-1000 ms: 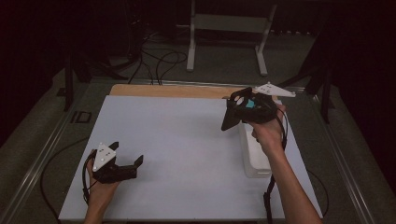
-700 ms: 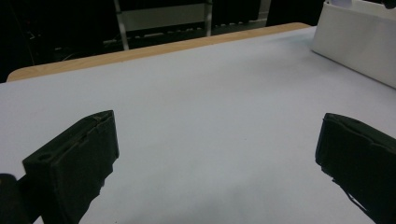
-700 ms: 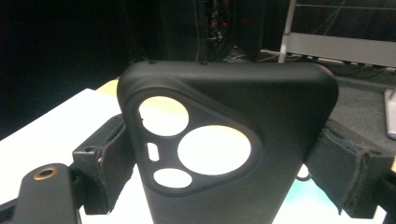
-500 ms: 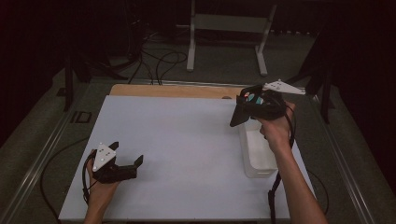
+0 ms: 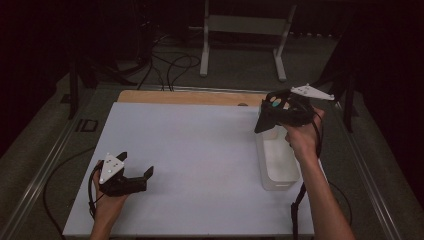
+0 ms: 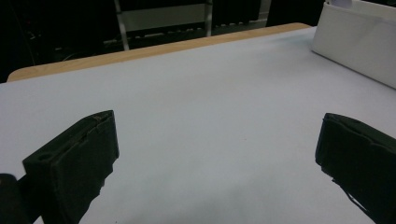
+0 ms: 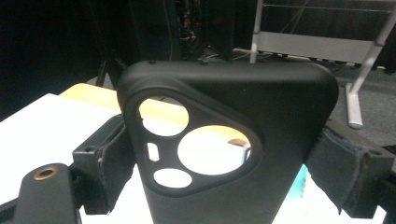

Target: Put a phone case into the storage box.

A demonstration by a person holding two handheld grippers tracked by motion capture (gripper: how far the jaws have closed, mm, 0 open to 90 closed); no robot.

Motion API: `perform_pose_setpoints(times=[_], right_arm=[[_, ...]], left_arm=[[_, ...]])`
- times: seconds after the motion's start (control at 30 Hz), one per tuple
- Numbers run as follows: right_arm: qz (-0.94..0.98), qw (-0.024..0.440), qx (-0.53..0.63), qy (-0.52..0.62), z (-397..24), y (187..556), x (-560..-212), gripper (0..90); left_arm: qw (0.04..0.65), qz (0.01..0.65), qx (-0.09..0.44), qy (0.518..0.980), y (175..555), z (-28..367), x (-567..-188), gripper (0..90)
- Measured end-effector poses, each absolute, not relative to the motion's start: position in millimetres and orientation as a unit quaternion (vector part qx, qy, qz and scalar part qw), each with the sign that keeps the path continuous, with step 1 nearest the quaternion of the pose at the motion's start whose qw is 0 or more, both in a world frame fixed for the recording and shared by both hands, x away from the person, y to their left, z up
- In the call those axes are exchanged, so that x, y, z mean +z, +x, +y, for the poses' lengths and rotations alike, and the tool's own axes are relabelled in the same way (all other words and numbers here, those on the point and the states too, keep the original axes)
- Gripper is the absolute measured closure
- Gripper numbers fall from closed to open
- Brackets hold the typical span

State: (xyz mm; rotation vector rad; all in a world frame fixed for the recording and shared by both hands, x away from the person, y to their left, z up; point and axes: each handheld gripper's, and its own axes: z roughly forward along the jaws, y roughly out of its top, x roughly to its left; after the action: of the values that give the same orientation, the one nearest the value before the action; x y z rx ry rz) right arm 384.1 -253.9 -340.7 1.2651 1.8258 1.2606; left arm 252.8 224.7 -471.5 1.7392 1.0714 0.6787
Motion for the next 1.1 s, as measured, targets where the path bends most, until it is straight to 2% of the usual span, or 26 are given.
perform_pose_setpoints(times=[1.1], right_arm=[[0.67, 0.32, 0.421, 0.521, -269, 410, -360, 14.5]], left_arm=[[0.474, 0.439, 0.278, 0.711, 252, 225, -471, 0.2]])
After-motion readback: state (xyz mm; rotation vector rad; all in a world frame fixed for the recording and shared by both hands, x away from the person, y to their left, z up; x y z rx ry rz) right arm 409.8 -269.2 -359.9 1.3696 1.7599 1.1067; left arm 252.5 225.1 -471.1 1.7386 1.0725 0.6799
